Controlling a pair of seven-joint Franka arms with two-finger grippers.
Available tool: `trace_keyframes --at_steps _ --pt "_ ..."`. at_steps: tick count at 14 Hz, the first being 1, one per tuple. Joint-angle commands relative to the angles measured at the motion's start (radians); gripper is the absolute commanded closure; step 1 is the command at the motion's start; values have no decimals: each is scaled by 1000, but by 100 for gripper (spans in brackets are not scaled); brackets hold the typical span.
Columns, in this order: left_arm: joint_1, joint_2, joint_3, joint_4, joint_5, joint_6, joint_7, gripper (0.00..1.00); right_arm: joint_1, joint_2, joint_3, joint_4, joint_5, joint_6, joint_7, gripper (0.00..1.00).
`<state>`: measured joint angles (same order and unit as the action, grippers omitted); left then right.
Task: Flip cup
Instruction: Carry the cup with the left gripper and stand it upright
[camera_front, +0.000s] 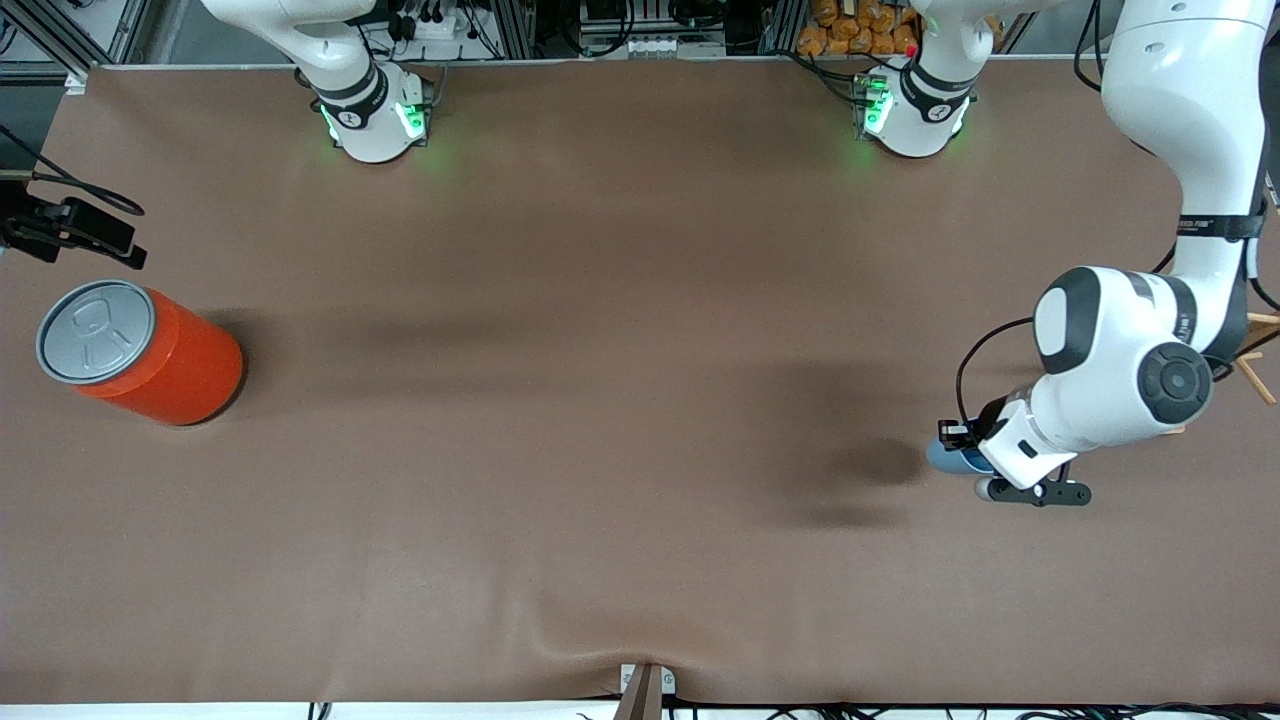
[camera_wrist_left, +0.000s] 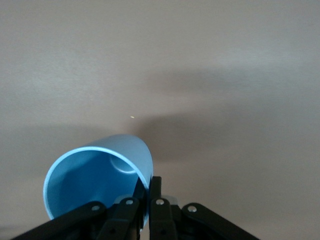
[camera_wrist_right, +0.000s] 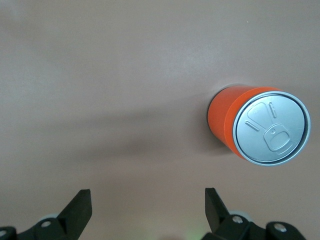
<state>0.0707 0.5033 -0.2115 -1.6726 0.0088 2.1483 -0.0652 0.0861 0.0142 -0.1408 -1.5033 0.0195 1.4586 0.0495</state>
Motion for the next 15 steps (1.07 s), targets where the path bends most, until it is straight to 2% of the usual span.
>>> trace_keyframes --at_steps 1,4,7,8,10,12,15 --pt "24 -91 -3 -139 45 65 -8 100 -5 -2 4 6 4 0 10 0" --pt "34 -91 -3 -215 69 163 -10 100 -9 -3 4 6 2 -1 9 0" --pt "54 -69 -5 -219 71 188 -5 97 -8 -2 4 6 2 -1 9 0" --pt "54 -63 -5 -213 71 188 -5 70 -8 -2 4 6 2 -1 9 0" --pt "52 -66 -5 -202 71 185 -1 0 -9 -2 4 6 2 -1 9 0" --pt "54 -94 -6 -184 71 145 -4 0 -6 -2 4 6 4 -1 9 0" --pt "55 -147 -6 -35 72 -119 4 0 -14 0 4 6 2 25 9 0"
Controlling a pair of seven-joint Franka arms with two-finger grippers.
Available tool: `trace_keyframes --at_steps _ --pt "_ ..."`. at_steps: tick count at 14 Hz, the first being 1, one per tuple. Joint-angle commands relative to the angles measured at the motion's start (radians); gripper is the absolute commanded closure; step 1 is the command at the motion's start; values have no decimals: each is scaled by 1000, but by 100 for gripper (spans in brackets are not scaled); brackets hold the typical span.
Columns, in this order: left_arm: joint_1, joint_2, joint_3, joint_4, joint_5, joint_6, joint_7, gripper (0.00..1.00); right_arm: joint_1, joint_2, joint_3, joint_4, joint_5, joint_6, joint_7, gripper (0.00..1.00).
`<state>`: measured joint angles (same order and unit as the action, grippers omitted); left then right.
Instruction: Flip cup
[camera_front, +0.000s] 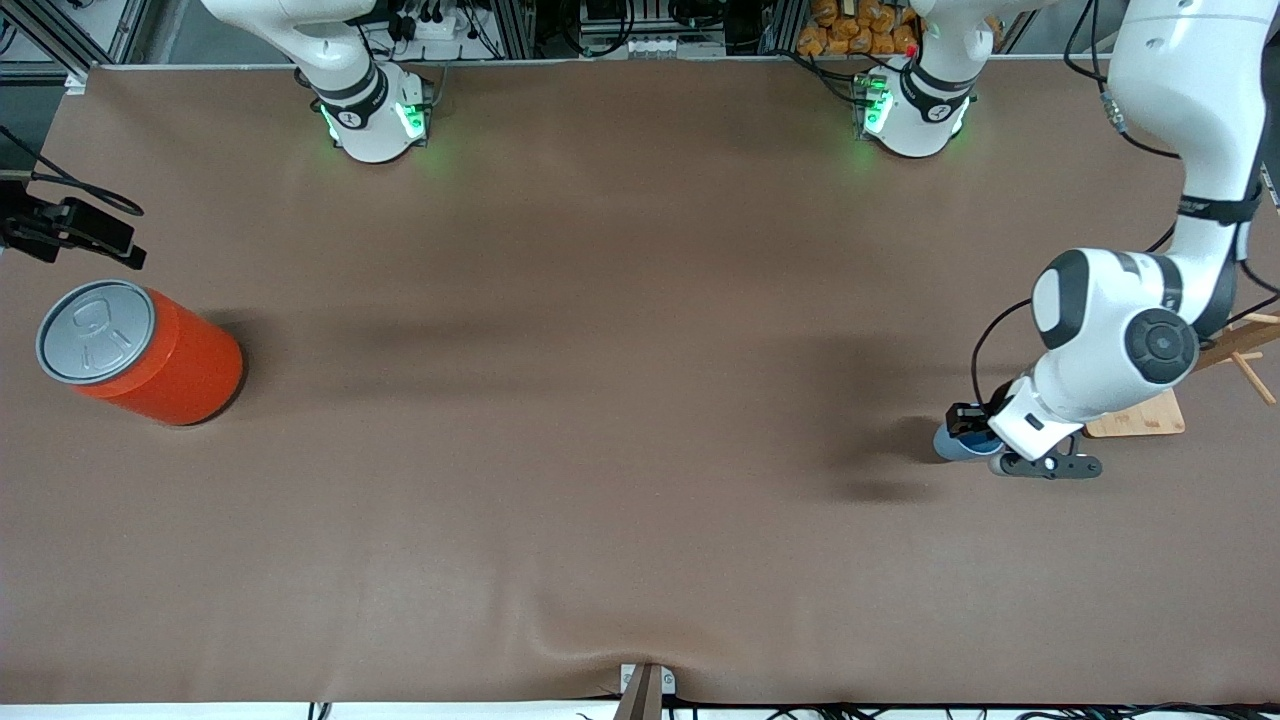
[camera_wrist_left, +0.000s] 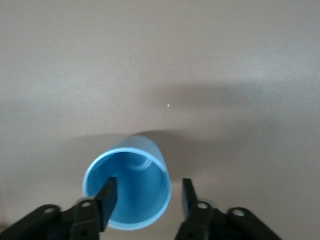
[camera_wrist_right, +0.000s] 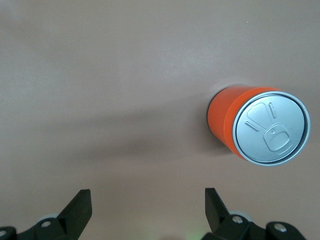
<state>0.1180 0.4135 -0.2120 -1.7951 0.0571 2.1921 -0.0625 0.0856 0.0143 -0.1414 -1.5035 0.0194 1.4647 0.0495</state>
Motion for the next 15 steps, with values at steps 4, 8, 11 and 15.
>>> trace_keyframes --at_steps 4,8,11,15 --pt "12 -128 -6 243 17 -408 9 0 -18 1 3 5 1 39 9 0" --pt "8 -257 -17 243 10 -507 -10 0 -10 0 3 0 2 -18 9 0" --pt "9 -321 -17 238 10 -567 -5 0 -14 -5 2 -3 -4 -46 10 0" --pt "14 -366 -15 223 9 -571 0 0 -14 -5 2 -1 -6 -38 12 0"
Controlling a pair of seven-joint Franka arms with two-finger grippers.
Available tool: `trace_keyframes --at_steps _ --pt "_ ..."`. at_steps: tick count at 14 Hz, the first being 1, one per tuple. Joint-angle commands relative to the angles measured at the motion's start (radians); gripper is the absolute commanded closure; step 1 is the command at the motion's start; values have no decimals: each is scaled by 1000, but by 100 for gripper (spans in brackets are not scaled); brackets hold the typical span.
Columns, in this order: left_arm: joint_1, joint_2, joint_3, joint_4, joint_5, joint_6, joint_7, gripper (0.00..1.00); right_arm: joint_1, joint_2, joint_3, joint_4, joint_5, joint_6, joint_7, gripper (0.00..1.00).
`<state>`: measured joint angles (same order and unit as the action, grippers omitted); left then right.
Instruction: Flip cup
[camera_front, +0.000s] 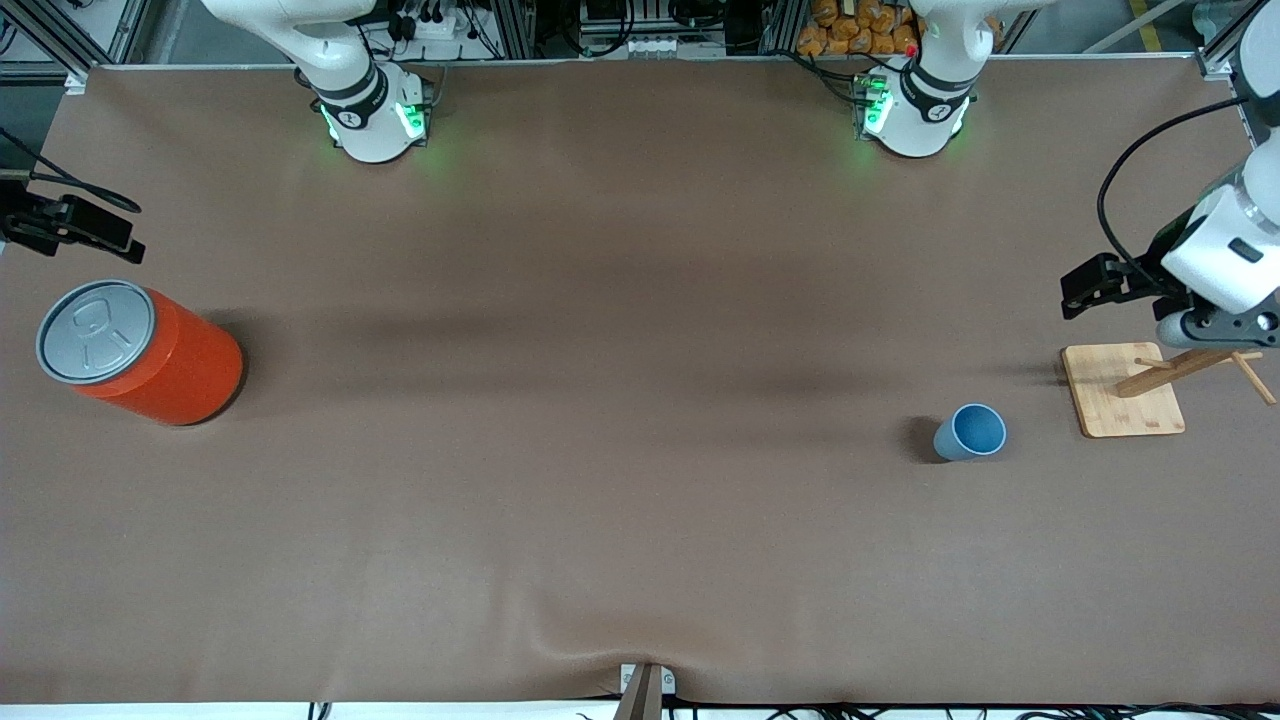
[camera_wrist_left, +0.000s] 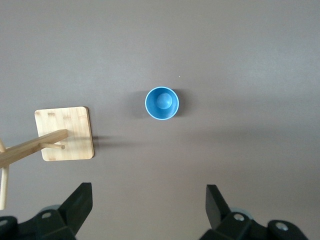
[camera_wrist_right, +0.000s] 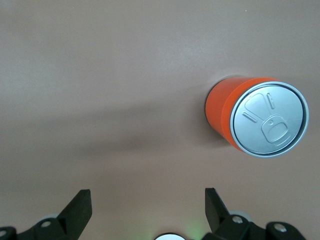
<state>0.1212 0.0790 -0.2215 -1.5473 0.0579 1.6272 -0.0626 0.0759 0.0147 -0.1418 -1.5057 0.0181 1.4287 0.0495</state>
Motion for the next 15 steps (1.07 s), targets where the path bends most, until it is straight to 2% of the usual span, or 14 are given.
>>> trace_keyframes --at_steps 1,8,15 --pt "12 -37 -6 -24 10 -6 0 0 -4 -6 4 2 -4 4 12 0" --pt "15 -64 -4 -45 -6 -21 0 0 2 -1 4 -1 -4 30 12 0" --pt "15 -127 -2 -53 -36 -95 13 0 2 1 4 1 -12 59 12 0"
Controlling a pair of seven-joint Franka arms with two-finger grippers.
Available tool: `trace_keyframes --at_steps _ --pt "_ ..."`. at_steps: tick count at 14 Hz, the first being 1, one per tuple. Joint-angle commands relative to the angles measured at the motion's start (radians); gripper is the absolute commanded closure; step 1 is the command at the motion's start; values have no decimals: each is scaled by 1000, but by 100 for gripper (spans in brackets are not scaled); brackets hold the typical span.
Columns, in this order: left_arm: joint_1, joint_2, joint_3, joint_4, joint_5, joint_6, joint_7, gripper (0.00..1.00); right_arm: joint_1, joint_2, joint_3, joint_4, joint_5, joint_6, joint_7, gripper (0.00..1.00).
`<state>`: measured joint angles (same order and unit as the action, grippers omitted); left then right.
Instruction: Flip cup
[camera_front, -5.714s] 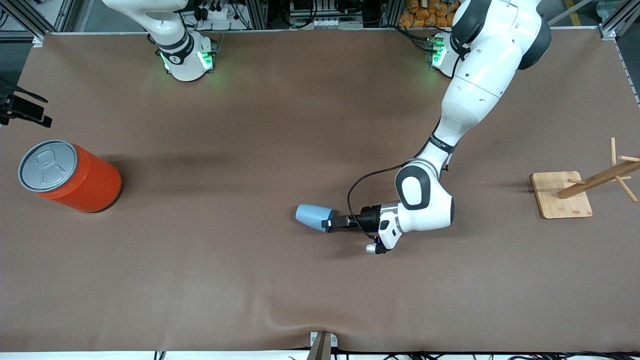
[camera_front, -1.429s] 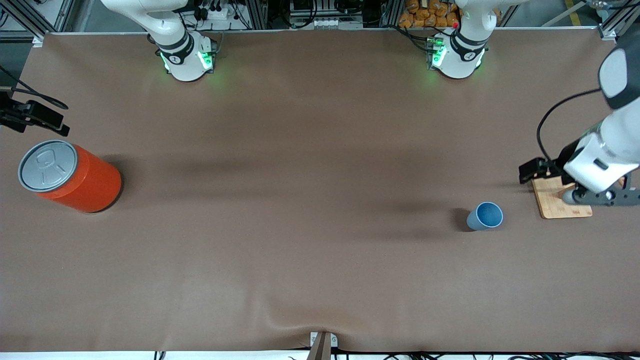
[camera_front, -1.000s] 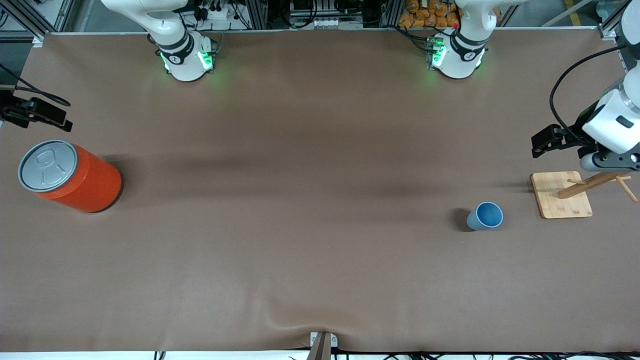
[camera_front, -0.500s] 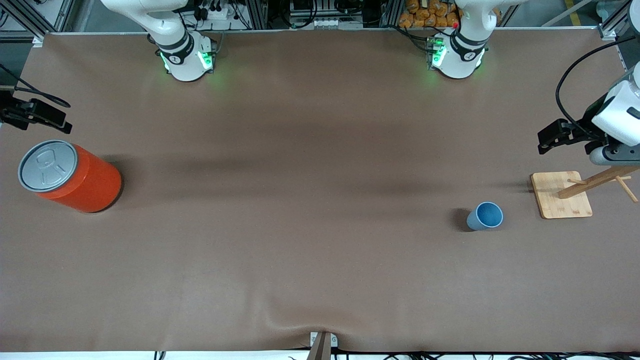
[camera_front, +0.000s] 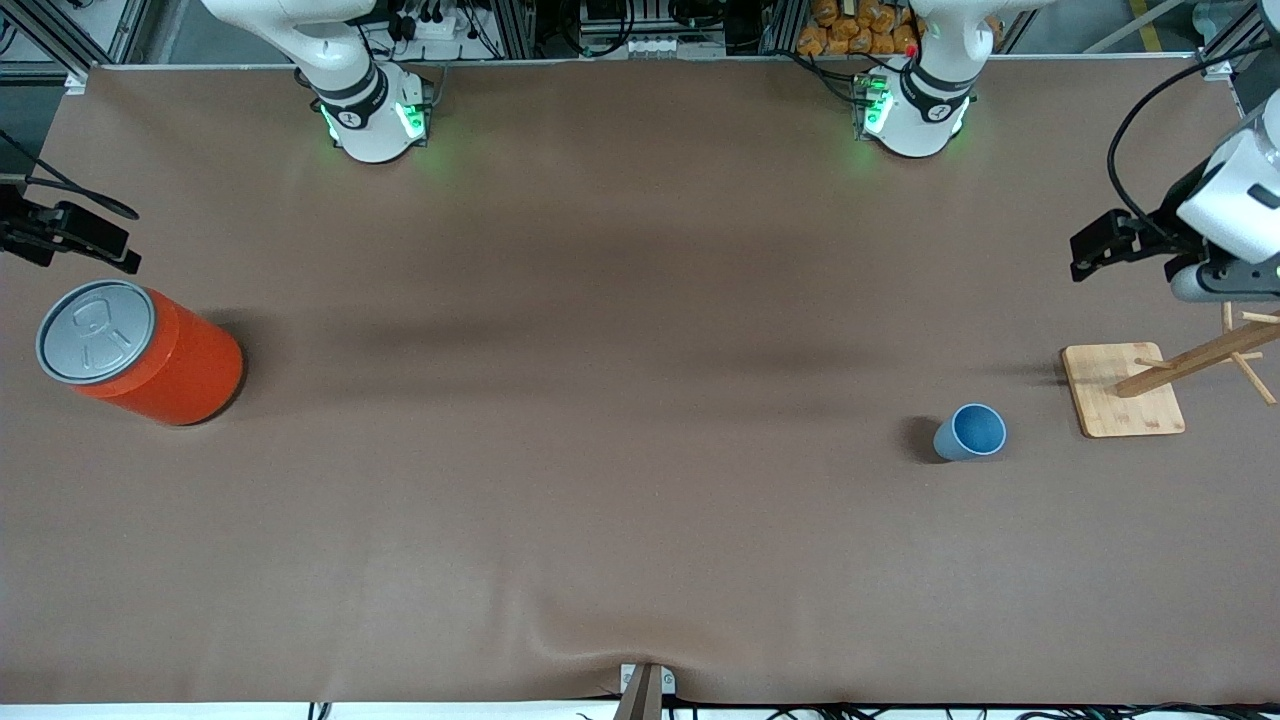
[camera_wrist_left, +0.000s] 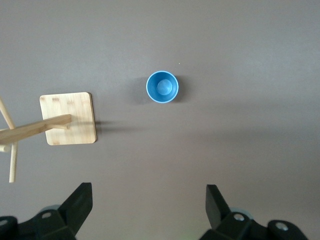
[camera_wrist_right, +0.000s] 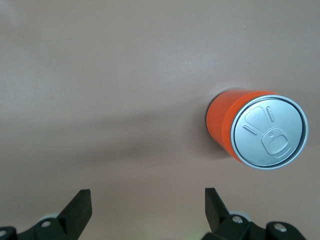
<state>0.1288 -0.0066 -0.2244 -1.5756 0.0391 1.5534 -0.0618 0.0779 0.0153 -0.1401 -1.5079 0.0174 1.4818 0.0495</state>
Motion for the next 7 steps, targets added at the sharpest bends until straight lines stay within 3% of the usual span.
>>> trace_keyframes --at_steps 1,7 --pt "8 -41 2 -20 -18 -29 14 0 -6 0 2 5 -10 5 12 0" --pt "5 -21 0 22 -18 -39 8 0 -6 0 2 1 -11 -3 12 0"
